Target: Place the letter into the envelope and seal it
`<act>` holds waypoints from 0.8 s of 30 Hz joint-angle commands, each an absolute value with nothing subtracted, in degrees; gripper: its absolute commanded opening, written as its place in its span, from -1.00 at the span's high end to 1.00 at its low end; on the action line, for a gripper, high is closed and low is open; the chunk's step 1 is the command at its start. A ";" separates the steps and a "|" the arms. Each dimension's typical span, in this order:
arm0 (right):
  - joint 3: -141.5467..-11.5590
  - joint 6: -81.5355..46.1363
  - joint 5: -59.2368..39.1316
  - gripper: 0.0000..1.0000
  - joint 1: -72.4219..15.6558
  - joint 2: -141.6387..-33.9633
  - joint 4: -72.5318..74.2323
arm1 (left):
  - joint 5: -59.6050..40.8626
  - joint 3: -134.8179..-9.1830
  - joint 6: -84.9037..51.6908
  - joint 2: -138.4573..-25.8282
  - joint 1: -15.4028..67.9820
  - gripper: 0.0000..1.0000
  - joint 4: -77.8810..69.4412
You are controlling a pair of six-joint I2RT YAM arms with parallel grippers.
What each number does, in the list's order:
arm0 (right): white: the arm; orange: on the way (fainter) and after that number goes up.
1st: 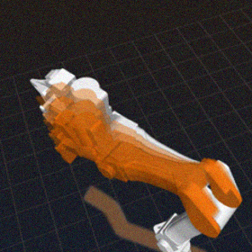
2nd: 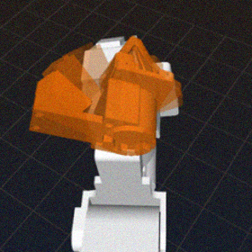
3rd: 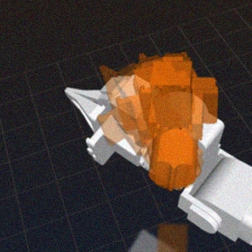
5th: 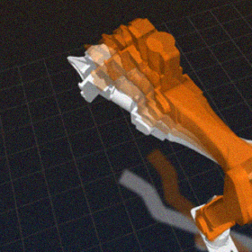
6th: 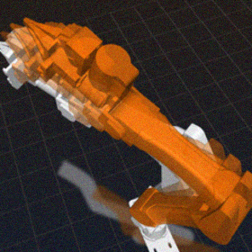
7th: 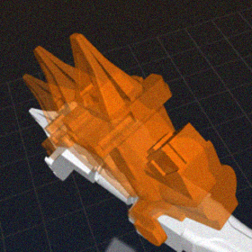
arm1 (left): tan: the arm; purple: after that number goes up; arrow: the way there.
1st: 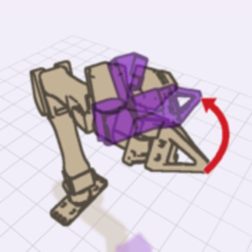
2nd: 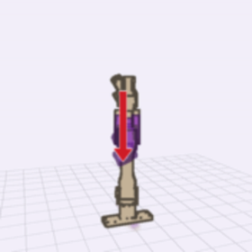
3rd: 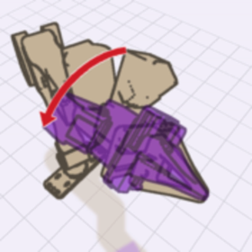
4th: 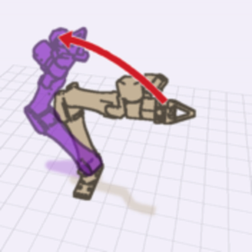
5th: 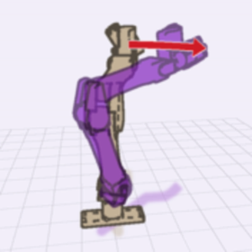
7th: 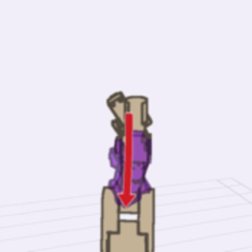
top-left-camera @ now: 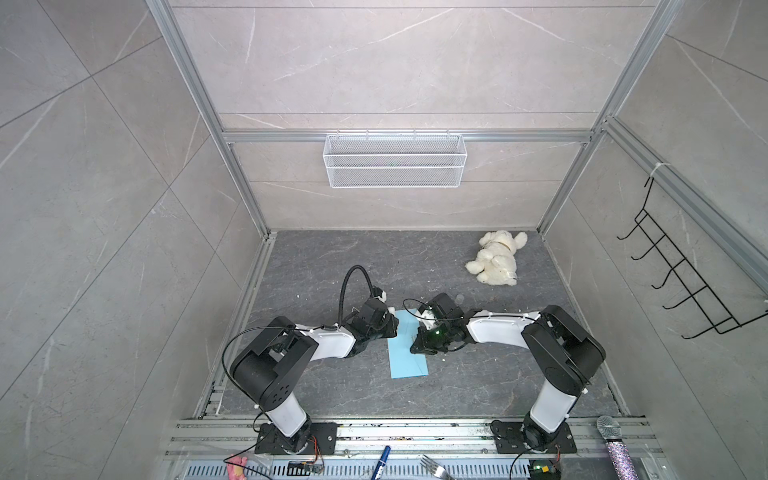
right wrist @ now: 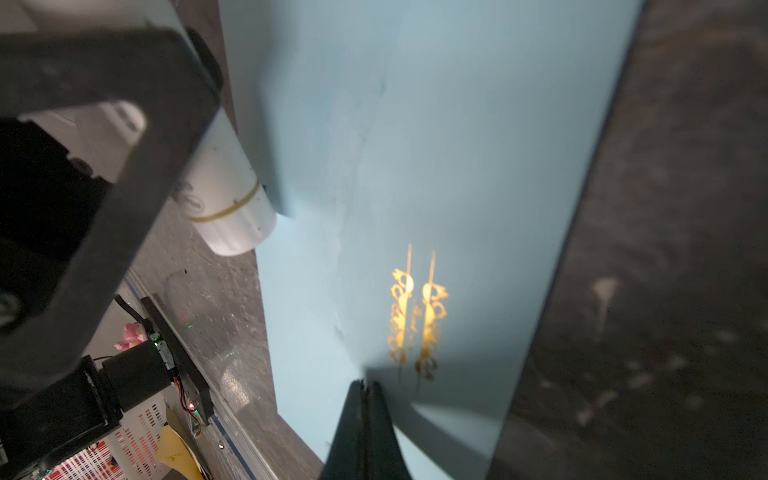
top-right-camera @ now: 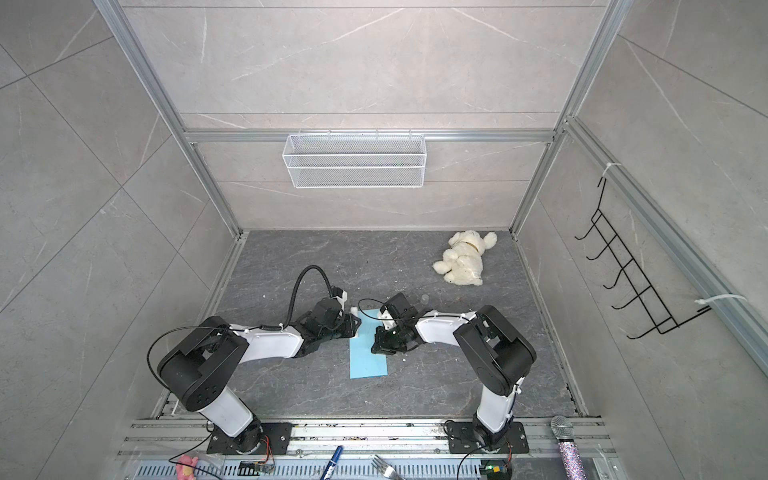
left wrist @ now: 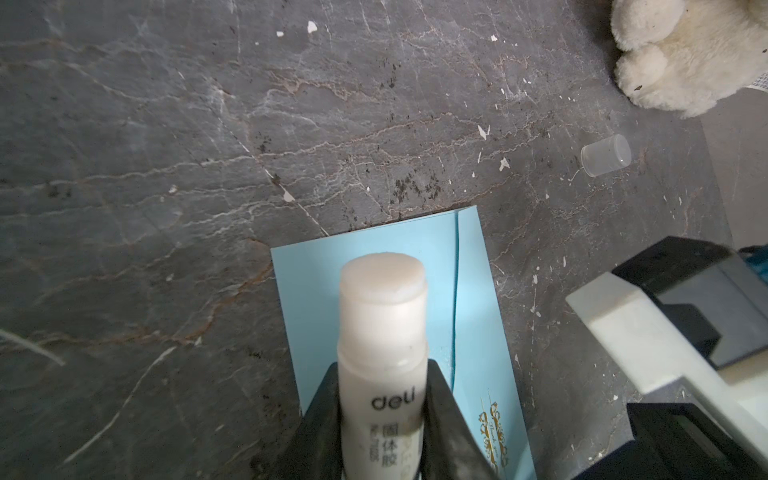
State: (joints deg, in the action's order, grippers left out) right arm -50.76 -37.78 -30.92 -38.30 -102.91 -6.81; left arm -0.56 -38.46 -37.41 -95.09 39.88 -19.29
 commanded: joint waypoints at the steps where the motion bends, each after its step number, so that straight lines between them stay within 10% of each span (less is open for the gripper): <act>1: -51.95 -38.50 -27.33 1.00 -38.55 -106.48 -8.00 | 0.00 -38.94 -37.18 -95.71 40.13 1.00 -19.03; 24: -59.81 -36.22 -28.01 1.00 -33.53 -113.14 -8.15 | 0.35 -38.48 -36.99 -95.45 40.12 1.00 -18.80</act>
